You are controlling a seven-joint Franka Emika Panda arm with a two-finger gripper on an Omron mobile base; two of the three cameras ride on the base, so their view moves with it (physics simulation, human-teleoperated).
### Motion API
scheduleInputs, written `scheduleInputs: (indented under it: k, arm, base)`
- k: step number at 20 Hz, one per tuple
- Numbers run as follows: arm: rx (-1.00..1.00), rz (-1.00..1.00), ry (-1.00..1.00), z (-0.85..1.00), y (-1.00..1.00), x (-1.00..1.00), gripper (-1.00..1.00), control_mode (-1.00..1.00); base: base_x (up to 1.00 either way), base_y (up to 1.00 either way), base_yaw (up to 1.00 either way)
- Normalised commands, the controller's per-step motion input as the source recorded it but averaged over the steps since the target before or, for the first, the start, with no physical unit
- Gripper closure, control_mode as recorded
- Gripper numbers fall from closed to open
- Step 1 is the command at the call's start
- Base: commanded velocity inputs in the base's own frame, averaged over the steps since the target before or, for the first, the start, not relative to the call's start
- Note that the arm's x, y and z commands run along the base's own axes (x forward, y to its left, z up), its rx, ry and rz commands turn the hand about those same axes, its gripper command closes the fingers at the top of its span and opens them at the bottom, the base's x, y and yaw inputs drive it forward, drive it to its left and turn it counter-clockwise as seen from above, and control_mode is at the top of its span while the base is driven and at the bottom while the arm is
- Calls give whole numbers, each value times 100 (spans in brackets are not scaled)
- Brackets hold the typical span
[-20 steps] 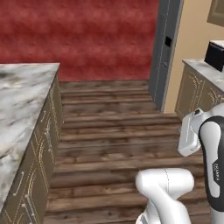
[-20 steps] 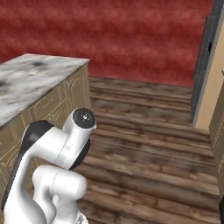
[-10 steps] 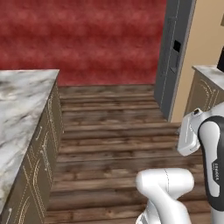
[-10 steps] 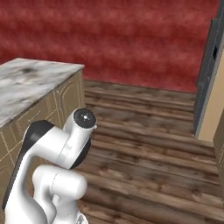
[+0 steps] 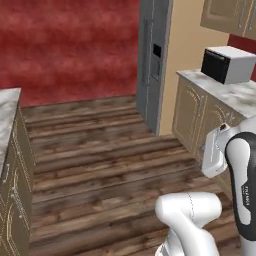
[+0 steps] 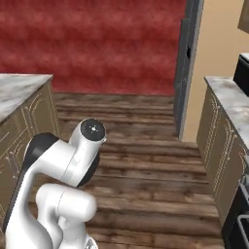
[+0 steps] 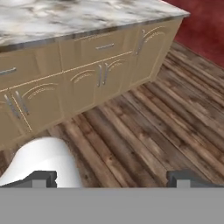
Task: Move the pot and pan from the stove into the sink.
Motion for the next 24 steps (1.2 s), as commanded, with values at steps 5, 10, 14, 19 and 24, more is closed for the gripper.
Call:
scheduleInputs:
  k: [5, 10, 14, 19, 24]
  arm:
    - [0, 0, 0, 0, 0, 0, -100, 100]
    - [0, 0, 0, 0, 0, 0, -100, 100]
    - [0, 0, 0, 0, 0, 0, -100, 100]
    - [0, 0, 0, 0, 0, 0, -100, 100]
    - [0, 0, 0, 0, 0, 0, -100, 100]
  base:
    - [0, 0, -50]
    - [0, 0, -50]
    - [0, 0, -50]
    - [0, 0, -50]
    - [0, 0, -50]
